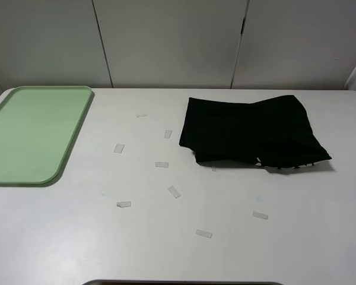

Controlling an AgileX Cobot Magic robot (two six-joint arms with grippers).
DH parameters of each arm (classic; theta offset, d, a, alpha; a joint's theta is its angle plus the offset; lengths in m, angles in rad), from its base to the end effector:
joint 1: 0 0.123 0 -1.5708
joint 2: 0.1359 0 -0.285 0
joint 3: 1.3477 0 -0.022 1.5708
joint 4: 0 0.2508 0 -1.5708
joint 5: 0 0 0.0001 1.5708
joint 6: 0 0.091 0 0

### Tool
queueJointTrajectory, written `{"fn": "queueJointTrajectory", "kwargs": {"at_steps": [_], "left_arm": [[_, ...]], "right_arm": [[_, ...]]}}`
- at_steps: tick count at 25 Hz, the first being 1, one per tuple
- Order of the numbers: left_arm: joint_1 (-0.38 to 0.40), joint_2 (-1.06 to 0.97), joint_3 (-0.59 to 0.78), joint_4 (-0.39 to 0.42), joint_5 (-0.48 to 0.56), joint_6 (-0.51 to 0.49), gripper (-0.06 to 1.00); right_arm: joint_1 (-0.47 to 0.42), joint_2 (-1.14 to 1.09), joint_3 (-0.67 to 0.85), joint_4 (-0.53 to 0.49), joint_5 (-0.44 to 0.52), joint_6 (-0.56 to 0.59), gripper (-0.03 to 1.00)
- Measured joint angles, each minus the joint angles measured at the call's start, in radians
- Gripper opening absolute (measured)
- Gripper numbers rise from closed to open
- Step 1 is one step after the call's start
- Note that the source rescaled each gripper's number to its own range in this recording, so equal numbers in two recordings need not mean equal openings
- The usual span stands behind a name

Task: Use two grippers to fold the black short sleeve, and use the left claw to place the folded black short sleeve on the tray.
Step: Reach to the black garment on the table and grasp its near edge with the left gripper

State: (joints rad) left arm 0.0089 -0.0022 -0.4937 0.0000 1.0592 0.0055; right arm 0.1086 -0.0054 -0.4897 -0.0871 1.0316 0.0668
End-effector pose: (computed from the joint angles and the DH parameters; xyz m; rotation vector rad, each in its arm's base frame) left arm -0.0044 0.0000 0.2757 -0.0035 2.0469 0.0090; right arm -0.0027 -0.0071 0.2770 -0.0399 2.0167 0.0076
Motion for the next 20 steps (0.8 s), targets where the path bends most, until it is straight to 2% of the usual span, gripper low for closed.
{"fn": "queueJointTrajectory", "kwargs": {"at_steps": [20], "left_arm": [[0.0, 0.017, -0.01, 0.005, 0.0, 0.002, 0.96]], "right_arm": [[0.0, 0.0, 0.0, 0.0, 0.0, 0.0, 1.0]]}}
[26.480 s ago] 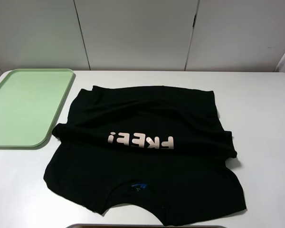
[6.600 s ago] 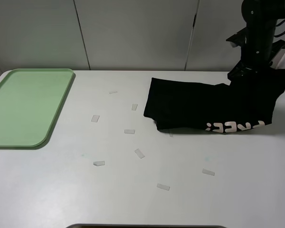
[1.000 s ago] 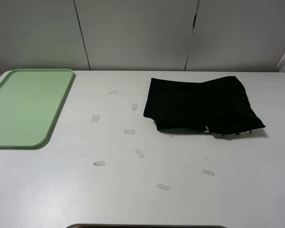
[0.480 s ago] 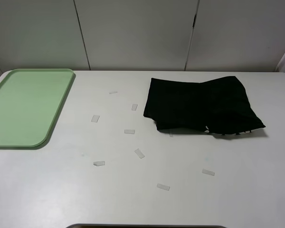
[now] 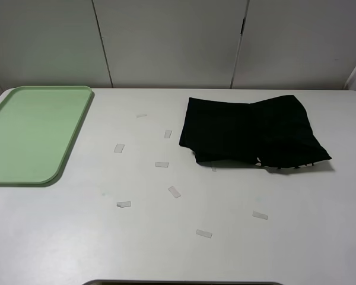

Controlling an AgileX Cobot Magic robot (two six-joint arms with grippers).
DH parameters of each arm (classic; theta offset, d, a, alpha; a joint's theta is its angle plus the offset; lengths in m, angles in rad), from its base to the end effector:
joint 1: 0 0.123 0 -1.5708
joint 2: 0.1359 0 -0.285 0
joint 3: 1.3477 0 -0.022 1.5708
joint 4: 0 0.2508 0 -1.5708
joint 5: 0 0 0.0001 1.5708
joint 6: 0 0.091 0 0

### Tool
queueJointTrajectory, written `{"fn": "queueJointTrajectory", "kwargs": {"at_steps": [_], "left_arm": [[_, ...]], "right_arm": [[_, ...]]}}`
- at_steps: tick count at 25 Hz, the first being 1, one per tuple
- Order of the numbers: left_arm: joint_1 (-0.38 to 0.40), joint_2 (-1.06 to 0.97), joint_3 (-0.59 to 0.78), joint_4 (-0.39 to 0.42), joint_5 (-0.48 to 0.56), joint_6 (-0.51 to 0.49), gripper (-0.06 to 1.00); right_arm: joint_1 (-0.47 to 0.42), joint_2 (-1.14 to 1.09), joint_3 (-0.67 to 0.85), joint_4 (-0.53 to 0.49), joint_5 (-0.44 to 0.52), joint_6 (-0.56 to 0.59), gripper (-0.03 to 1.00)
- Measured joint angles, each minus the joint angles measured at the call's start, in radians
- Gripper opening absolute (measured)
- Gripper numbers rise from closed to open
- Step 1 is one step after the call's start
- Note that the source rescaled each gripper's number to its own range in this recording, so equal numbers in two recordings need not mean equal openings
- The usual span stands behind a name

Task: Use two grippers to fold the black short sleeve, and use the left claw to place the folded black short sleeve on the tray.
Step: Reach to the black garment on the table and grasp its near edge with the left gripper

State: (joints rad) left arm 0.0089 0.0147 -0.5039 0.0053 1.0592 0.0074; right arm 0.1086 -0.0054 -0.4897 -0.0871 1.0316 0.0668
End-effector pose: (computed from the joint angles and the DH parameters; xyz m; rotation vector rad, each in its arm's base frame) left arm -0.0029 0.0004 0.2786 -0.0017 2.0536 0.0165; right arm -0.0027 -0.0071 0.2770 -0.0399 2.0167 0.0076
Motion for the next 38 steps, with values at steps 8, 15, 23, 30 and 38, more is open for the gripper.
{"fn": "queueJointTrajectory", "kwargs": {"at_steps": [8, 15, 23, 30, 38], "left_arm": [[-0.002, 0.317, -0.176, -0.011, 0.013, 0.08, 0.97], [-0.101, 0.713, -0.351, -0.048, -0.074, 0.101, 0.97], [-0.184, 1.161, -0.386, -0.191, -0.379, 0.172, 0.97], [-0.353, 1.526, -0.486, -0.405, -0.61, 0.284, 0.97], [-0.522, 1.94, -0.824, -0.423, -0.646, 0.249, 0.97]], "right_arm": [[0.0, 0.0, 0.0, 0.0, 0.0, 0.0, 1.0], [0.0, 0.0, 0.0, 0.0, 0.0, 0.0, 1.0], [0.0, 0.0, 0.0, 0.0, 0.0, 0.0, 1.0], [0.0, 0.0, 0.0, 0.0, 0.0, 0.0, 1.0], [0.0, 0.0, 0.0, 0.0, 0.0, 0.0, 1.0]]}}
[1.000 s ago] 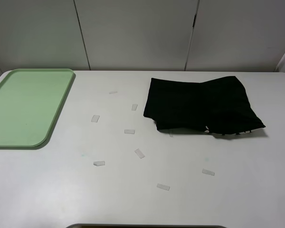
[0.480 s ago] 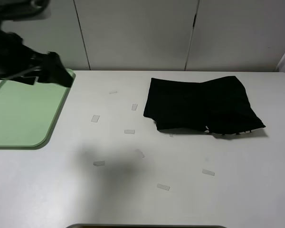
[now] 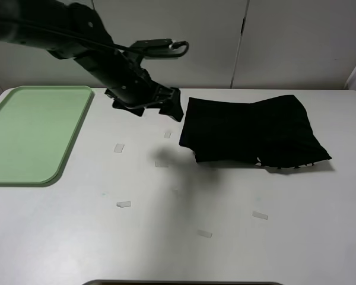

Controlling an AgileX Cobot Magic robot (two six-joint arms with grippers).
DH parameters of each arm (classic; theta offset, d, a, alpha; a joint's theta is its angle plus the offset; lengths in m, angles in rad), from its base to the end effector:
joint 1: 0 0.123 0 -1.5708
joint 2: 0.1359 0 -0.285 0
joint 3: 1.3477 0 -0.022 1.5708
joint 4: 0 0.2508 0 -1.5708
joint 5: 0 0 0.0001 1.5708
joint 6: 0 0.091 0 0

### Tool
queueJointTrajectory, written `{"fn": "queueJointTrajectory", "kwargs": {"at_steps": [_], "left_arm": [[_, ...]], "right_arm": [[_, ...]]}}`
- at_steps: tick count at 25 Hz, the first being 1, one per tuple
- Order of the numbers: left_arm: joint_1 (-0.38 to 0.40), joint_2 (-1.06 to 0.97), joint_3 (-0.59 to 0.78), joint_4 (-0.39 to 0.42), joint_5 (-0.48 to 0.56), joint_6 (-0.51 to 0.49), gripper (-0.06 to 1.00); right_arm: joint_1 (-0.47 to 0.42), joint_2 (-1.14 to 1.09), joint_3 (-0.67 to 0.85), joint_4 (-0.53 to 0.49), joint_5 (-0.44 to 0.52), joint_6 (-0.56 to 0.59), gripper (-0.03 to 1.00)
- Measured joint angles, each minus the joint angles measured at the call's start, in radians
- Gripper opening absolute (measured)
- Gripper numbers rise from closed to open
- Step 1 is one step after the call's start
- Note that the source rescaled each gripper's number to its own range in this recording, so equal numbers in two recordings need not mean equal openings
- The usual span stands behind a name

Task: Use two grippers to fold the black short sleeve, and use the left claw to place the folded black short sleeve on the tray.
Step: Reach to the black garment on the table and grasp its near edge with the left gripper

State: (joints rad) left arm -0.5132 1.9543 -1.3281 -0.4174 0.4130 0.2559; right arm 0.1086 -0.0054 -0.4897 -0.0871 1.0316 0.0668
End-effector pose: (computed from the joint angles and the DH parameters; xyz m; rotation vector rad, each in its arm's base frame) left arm 0.3606 -0.2203 0.1891 0.5516 2.4751 -0.4673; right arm -0.0027 -0.0071 0.2770 -0.0399 2.0167 0.0076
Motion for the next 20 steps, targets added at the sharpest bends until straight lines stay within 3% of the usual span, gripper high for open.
{"fn": "queueJointTrajectory", "kwargs": {"at_steps": [9, 20], "left_arm": [[-0.076, 0.254, -0.234, 0.0, -0.039, -0.067, 0.97], [-0.087, 0.352, -0.259, -0.002, -0.086, -0.134, 0.97]], "right_arm": [[0.0, 0.0, 0.0, 0.0, 0.0, 0.0, 1.0], [0.0, 0.0, 0.0, 0.0, 0.0, 0.0, 1.0]]}}
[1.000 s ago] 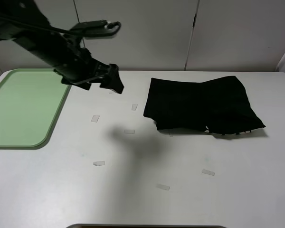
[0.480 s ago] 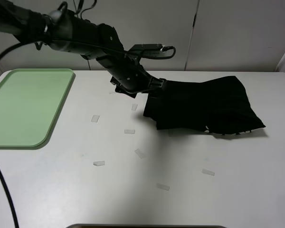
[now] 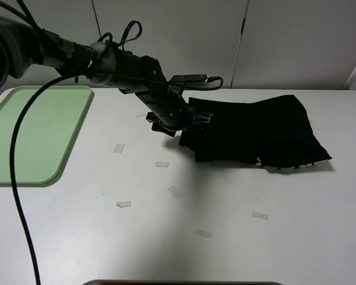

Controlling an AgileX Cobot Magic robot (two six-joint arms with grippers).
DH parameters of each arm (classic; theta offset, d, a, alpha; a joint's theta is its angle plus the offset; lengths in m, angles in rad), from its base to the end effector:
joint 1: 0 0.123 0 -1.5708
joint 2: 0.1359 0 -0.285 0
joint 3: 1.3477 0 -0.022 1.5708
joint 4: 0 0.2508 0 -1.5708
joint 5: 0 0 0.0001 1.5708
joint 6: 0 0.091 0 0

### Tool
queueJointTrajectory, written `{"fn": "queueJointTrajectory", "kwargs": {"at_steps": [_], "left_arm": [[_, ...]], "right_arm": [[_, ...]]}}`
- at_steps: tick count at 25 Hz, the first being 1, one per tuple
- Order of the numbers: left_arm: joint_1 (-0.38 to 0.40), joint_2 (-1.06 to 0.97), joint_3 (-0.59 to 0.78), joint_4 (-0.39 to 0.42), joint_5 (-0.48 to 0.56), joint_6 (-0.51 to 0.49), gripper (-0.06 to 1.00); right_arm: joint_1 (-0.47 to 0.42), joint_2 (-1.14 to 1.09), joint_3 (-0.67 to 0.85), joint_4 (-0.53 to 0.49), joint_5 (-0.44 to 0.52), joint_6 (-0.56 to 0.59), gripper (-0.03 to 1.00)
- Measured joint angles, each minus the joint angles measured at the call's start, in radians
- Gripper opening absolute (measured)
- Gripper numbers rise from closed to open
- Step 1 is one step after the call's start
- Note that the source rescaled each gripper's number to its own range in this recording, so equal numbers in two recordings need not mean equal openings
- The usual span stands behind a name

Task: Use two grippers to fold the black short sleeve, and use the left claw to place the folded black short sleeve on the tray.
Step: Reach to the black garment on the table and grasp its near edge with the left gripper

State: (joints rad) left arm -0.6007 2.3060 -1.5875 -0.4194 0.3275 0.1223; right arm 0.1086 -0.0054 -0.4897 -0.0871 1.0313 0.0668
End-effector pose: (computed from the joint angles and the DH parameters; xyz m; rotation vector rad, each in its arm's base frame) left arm 0.3951 -0.2852 0.1038 0.4691 2.5276 -0.5142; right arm -0.0027 -0.0071 0.2770 -0.0399 2.0164 0.0076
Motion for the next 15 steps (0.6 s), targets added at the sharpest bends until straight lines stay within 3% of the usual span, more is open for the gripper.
{"fn": "queueJointTrajectory", "kwargs": {"at_steps": [8, 15], "left_arm": [[-0.015, 0.042, -0.005, -0.049, -0.138, -0.002, 0.97], [-0.04, 0.051, -0.005, -0.067, -0.194, -0.002, 0.95]], "right_arm": [[0.0, 0.0, 0.0, 0.0, 0.0, 0.0, 1.0], [0.0, 0.0, 0.0, 0.0, 0.0, 0.0, 1.0]]}}
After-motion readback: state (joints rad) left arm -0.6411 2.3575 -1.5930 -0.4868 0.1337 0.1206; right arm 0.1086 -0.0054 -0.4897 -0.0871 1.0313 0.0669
